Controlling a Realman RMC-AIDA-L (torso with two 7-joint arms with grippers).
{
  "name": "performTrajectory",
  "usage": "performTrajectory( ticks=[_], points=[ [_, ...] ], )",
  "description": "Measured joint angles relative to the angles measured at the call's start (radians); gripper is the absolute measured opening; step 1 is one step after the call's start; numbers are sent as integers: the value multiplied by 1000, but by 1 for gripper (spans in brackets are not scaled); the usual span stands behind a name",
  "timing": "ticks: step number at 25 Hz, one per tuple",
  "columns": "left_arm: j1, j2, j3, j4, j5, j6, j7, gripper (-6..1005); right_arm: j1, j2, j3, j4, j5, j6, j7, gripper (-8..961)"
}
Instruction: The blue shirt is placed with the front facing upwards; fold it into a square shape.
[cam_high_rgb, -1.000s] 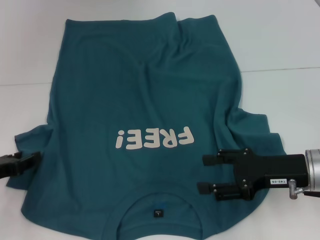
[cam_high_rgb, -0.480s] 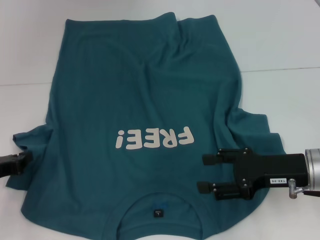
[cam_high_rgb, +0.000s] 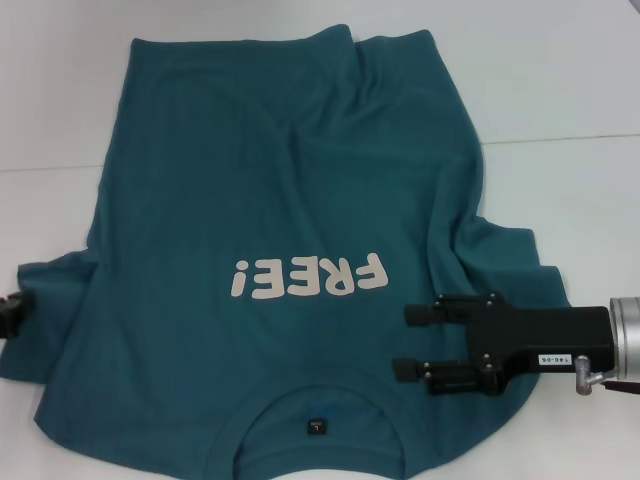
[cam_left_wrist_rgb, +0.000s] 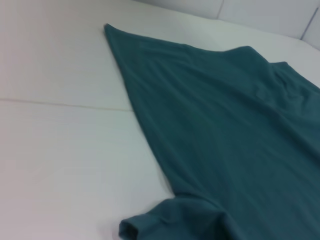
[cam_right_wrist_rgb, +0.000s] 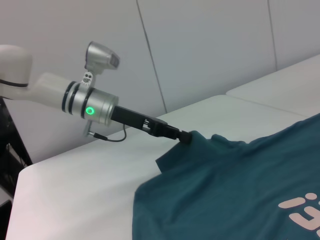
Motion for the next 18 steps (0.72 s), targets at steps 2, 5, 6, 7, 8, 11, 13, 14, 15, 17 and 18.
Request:
performTrajectory(
  ticks=[2, 5, 6, 7, 8, 11, 13, 14, 15, 17, 18],
  points=[
    [1, 2, -3, 12, 7, -6, -4, -1, 1, 0, 0, 7, 4, 4, 0, 790],
    [-1, 8, -6, 30, 28, -10, -21, -1, 4, 0, 0, 16, 6, 9, -1, 789],
    [-2, 9, -6, 35, 34, -10, -23, -1, 5, 0, -1, 19, 6, 10, -1, 789],
    [-3, 9, -6, 39, 39, -10, -23, -1, 6, 0, -1, 21, 7, 10, -1, 789],
    [-4, 9, -7, 43, 42, -11, -23, -1, 6, 0, -1, 21, 7, 10, -1, 788],
    [-6, 11, -7, 55, 46, -15, -23, -1, 7, 0, -2, 21, 8, 10, -1, 788],
    [-6, 12, -7, 62, 46, -18, -23, -1, 7, 0, -2, 21, 9, 10, -1, 787],
    [-7, 12, -7, 65, 47, -21, -23, -1, 8, 0, -2, 21, 9, 10, -1, 787],
    [-7, 12, -7, 67, 47, -24, -24, -1, 8, 0, -2, 21, 9, 10, -1, 787],
    [-7, 13, -7, 70, 48, -29, -24, -1, 8, 0, -3, 21, 9, 10, -1, 786],
    [-7, 13, -7, 71, 48, -31, -24, -1, 8, 0, -4, 21, 9, 10, -1, 786]
  ],
)
